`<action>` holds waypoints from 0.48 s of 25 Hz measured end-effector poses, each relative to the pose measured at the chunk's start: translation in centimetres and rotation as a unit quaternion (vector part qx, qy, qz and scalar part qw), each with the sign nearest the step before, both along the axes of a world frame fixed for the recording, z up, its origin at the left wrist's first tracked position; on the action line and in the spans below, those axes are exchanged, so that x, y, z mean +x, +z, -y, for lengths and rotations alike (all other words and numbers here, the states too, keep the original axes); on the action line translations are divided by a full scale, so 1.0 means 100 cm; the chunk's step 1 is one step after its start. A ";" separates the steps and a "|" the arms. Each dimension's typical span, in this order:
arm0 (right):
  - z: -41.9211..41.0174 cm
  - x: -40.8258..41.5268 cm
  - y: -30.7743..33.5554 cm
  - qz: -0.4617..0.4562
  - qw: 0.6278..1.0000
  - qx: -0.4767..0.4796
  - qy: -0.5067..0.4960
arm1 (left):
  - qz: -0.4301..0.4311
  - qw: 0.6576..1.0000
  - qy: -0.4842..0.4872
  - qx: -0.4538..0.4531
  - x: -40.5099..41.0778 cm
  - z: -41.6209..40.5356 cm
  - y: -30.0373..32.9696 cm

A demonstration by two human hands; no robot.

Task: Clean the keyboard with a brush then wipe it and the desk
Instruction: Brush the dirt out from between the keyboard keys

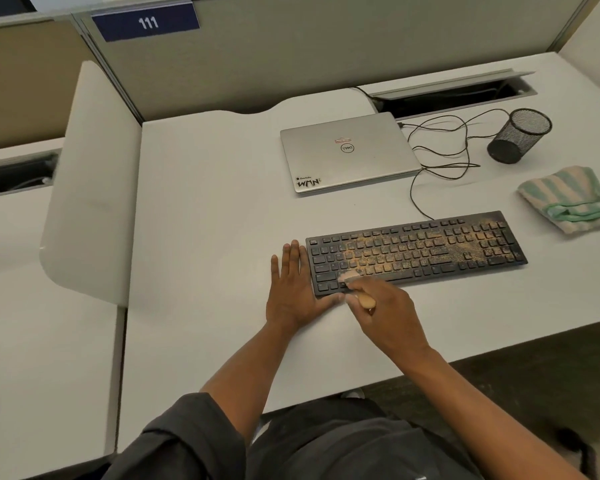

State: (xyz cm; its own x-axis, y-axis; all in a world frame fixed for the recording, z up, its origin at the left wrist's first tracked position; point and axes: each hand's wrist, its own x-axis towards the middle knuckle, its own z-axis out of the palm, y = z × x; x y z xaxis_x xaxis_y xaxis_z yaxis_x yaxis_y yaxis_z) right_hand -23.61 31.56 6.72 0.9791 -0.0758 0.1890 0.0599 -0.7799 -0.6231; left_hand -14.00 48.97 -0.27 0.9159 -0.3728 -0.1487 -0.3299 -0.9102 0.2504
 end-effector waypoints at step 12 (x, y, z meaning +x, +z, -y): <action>-0.033 -0.017 -0.015 0.009 0.997 -0.011 -0.080 | -0.004 1.000 -0.008 -0.011 0.000 -0.003 0.001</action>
